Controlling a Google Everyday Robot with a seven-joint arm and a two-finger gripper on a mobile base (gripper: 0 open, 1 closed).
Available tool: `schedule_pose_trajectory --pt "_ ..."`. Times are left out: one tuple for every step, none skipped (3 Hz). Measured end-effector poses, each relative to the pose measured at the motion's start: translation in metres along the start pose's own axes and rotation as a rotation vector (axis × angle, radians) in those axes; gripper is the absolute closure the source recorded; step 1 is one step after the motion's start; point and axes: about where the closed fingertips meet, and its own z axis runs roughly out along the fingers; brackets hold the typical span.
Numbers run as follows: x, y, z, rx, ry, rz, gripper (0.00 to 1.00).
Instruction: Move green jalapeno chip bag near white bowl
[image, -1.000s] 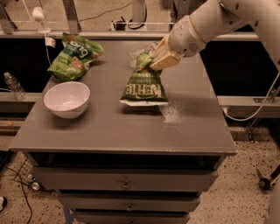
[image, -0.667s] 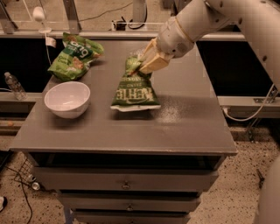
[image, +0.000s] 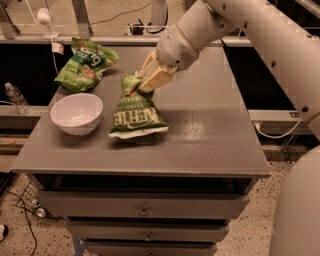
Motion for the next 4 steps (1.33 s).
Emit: schedule_pose_trajectory --pt "-0.014 0.000 0.021 -0.060 -0.017 -0.019 1.00" --pt "-0.021 0.000 0.046 -0.115 -0.031 -0.027 1.00" --pt "-0.018 0.000 0.059 -0.138 -0.033 -0.022 1.00" --pt "-0.019 -0.002 0.061 -0.135 -0.035 -0.022 0.82"
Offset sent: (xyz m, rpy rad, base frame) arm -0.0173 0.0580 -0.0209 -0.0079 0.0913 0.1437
